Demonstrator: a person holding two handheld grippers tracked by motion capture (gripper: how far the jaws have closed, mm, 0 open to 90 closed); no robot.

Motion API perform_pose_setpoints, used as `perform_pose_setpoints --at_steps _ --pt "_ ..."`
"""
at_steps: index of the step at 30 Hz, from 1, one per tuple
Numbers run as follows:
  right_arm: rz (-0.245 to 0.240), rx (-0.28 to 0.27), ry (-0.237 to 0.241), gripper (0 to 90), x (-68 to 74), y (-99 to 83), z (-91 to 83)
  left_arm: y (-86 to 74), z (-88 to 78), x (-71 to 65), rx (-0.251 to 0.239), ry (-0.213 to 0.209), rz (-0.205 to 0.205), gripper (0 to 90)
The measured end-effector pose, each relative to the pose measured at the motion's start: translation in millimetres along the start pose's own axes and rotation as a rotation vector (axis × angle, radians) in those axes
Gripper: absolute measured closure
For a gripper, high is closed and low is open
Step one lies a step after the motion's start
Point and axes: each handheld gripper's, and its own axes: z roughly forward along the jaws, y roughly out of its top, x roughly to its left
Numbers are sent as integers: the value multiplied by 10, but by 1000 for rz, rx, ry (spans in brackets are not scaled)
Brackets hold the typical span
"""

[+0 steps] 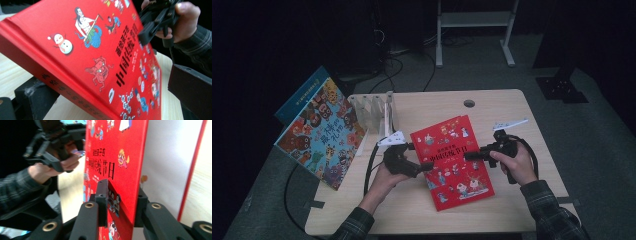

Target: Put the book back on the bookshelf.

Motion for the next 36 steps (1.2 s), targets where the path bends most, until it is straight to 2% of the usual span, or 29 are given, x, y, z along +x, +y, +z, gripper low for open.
perform_pose_setpoints --at_steps 1,2,3,4,12,19,21,26,30,35,36 --pt "0 0 0 687 0 0 0 0 0 0 0 0 0 0" --pt "-12 1 -33 667 32 -15 -5 28 0 -13 -4 -5 9 0" --pt "-12 1 -33 667 32 -15 -5 28 0 -13 -4 -5 9 0" --pt "-28 4 -68 642 61 -31 -5 54 -2 -35 -17 -14 18 0" --pt "-63 5 -191 532 157 -98 31 152 15 -117 -45 -29 53 0" --pt "-102 -11 -252 471 238 -155 55 194 9 -168 -50 -38 70 0" --pt "-114 -15 -288 438 295 -173 71 198 -1 -185 -59 -45 75 0" --pt "-144 -18 -325 418 370 -203 61 205 -34 -210 -77 -56 82 61" --pt "-166 -30 -334 386 401 -237 51 197 -78 -219 -109 -36 101 187" --pt "-178 -41 -351 366 431 -244 83 204 -112 -225 -131 -14 110 259" --pt "-189 -57 -356 366 455 -240 98 233 -142 -244 -156 -8 118 280"
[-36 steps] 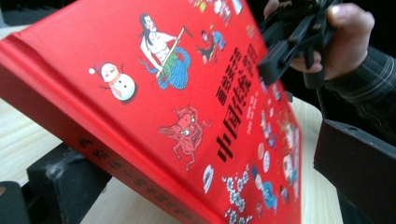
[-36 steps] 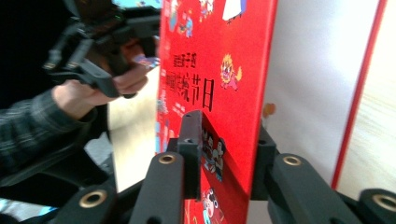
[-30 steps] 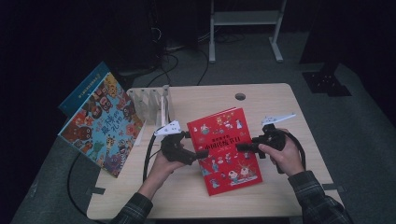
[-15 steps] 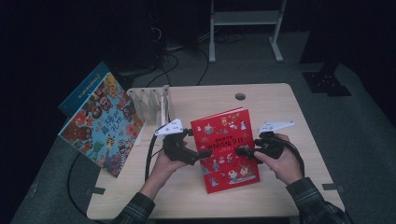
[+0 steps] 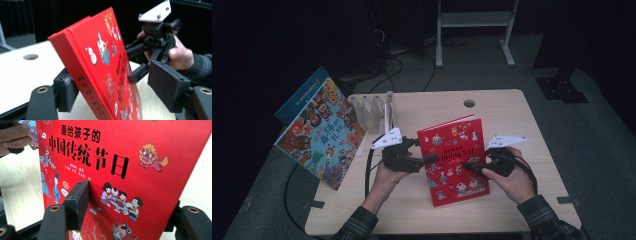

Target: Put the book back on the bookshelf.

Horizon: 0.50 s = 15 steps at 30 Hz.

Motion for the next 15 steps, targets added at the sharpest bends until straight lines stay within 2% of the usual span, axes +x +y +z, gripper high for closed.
perform_pose_setpoints --at_steps 1,3,5,7,8,9,10,11,15 --pt "0 0 0 366 0 0 0 0 0 0 0 0 0 287" --pt "-21 -35 -21 368 39 16 20 68 -29 -10 -21 13 27 301" --pt "-50 -59 -50 364 80 28 42 103 -48 -10 -37 18 36 323" --pt "-68 -66 -63 362 98 34 54 114 -62 -7 -43 26 48 385" --pt "-109 -73 -81 357 123 36 69 115 -85 -6 -49 30 56 409" --pt "-109 -73 -81 357 123 36 69 115 -85 -6 -49 30 56 425" --pt "-140 -72 -92 351 146 24 75 111 -101 -8 -49 32 65 440" --pt "-150 -73 -94 350 154 17 74 110 -109 -12 -49 34 71 461" --pt "-174 -80 -90 352 174 -10 63 121 -137 -23 -60 29 79 528"
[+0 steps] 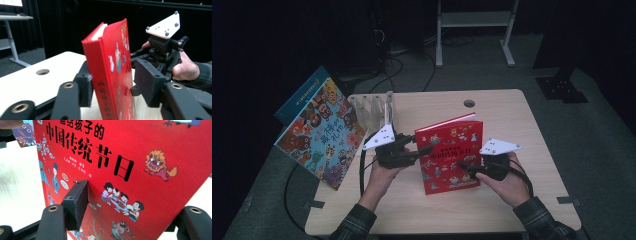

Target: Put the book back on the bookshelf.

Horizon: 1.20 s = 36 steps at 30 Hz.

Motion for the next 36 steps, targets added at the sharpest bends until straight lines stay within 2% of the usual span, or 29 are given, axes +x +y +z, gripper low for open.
perform_pose_setpoints --at_steps 2,3,8,13,16,19,21,26,29,31,34,36 --pt "-11 -1 5 351 8 -4 -2 7 -9 -4 -5 -4 3 546" --pt "-22 -3 3 348 26 -10 -14 25 -17 -17 2 -4 18 574" --pt "-20 1 5 361 28 -58 -73 42 -25 -38 4 -11 30 670" --pt "-1 24 -19 370 -45 -144 -126 51 -28 -43 15 -11 35 710" --pt "25 30 -8 359 -92 -193 -137 39 -14 -46 30 -11 39 716" --pt "50 62 5 372 -147 -287 -83 23 25 -65 42 -24 36 715" --pt "44 79 4 375 -151 -307 -51 18 42 -76 49 -30 37 716" --pt "45 83 11 379 -172 -324 -35 38 50 -101 65 -7 43 743" --pt "88 71 25 379 -259 -355 -62 38 52 -99 62 -1 17 755" --pt "111 59 27 378 -321 -370 -95 43 55 -101 64 1 18 758" --pt "115 50 -13 372 -428 -398 -136 47 61 -99 57 -10 0 768" --pt "119 47 -22 366 -464 -412 -143 47 64 -93 51 -14 -9 780"
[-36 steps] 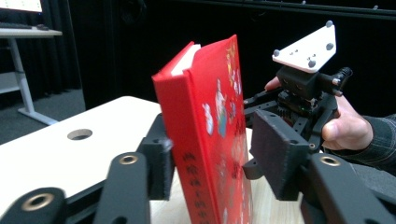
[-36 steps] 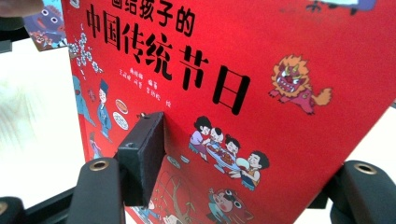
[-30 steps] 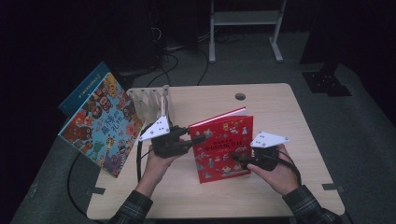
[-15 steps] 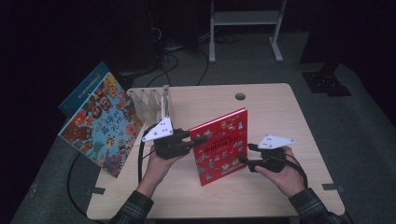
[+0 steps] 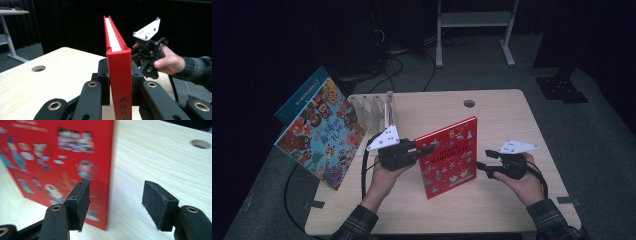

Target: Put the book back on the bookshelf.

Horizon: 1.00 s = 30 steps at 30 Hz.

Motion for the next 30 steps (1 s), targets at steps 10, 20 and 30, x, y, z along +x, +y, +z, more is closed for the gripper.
perform_pose_setpoints --at_steps 10,20,30 --pt "74 89 -124 316 -452 -198 140 51 7 1 -21 38 -17 794" --pt "157 159 -265 327 -793 -360 276 159 -25 -22 -22 63 -8 796" --pt "164 171 -292 218 -879 -470 350 246 -187 -8 -23 114 -21 796"
